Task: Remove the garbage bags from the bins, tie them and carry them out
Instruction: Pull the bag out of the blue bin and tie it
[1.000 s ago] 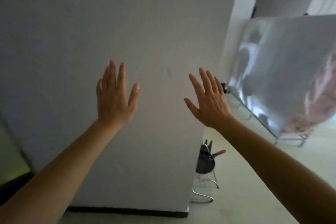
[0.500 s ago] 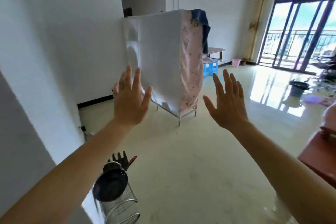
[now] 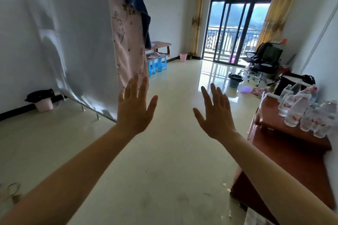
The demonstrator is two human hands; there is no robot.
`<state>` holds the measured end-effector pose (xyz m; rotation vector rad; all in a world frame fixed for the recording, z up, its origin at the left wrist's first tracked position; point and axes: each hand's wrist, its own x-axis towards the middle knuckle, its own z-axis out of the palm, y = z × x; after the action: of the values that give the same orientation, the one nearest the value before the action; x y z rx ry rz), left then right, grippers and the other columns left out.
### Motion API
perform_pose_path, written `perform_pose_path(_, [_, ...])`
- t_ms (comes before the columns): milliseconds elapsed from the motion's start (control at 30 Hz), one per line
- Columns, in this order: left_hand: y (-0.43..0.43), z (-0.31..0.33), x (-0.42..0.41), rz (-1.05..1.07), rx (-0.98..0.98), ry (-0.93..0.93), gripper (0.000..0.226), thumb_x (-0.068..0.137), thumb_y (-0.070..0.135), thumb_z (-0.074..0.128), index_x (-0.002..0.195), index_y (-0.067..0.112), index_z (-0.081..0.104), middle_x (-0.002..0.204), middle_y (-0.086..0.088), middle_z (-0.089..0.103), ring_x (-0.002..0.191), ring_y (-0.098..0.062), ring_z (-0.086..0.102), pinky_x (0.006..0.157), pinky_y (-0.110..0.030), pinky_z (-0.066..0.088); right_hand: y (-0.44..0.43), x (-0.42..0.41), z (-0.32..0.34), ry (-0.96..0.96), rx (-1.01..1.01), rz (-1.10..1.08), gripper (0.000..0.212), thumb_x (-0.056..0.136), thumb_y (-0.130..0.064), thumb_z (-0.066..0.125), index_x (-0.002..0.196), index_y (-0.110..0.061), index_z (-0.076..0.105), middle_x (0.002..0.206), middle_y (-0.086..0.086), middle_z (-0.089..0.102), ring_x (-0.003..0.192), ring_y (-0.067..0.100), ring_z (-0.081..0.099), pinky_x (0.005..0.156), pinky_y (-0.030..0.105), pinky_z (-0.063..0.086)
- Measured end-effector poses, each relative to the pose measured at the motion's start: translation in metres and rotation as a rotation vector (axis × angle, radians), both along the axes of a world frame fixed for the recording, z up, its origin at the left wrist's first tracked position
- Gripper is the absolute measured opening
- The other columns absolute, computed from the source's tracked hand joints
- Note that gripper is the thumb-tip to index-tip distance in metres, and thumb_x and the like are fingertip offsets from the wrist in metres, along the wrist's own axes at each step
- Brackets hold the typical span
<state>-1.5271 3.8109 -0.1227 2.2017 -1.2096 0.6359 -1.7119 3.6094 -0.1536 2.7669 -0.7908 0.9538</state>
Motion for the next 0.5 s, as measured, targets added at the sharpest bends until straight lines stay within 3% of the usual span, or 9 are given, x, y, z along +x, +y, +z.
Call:
perform_pose_path(200, [-0.197, 0.015, 0.092, -0.203, 0.011, 0.034, 0.070, 0.103, 0.056, 0.025, 0.161, 0.020, 0.011, 0.169, -0.009, 0.003, 0.155, -0.031, 0.013, 0.120, -0.058, 0.023, -0.162, 0.083, 0.035, 0.017, -0.048, -0.088, 0.075, 0.100, -0.050, 0.045, 0.160, -0.017, 0.014, 0.167, 0.018, 0.008, 0.154, 0.037, 0.010, 0.123, 0.054, 0.016])
perform_pose_path(333, [-0.333, 0.030, 0.131, -0.334, 0.002, 0.000, 0.067, 0.104, 0.053, 0.028, 0.160, 0.020, 0.011, 0.169, -0.010, 0.007, 0.154, -0.030, 0.016, 0.120, -0.057, 0.025, -0.262, 0.091, 0.047, -0.031, -0.062, -0.233, 0.073, 0.101, -0.051, 0.042, 0.160, -0.018, 0.014, 0.167, 0.016, 0.007, 0.154, 0.036, 0.009, 0.125, 0.048, 0.003])
perform_pose_path(433, [-0.428, 0.027, 0.146, -0.418, 0.021, 0.005, 0.067, 0.104, 0.050, 0.031, 0.160, 0.017, 0.016, 0.168, -0.012, 0.011, 0.152, -0.032, 0.021, 0.118, -0.056, 0.029, -0.341, 0.084, 0.035, -0.023, -0.034, -0.339, 0.074, 0.101, -0.054, 0.039, 0.160, -0.018, 0.012, 0.168, 0.015, 0.004, 0.154, 0.035, 0.007, 0.123, 0.054, 0.016])
perform_pose_path(500, [-0.492, 0.019, 0.156, -0.468, 0.037, -0.014, 0.068, 0.103, 0.051, 0.030, 0.160, 0.016, 0.018, 0.168, -0.013, 0.011, 0.152, -0.033, 0.021, 0.117, -0.056, 0.029, -0.398, 0.082, 0.024, -0.030, -0.003, -0.403, 0.075, 0.100, -0.056, 0.035, 0.160, -0.021, 0.007, 0.168, 0.013, 0.001, 0.155, 0.034, 0.005, 0.123, 0.054, 0.015])
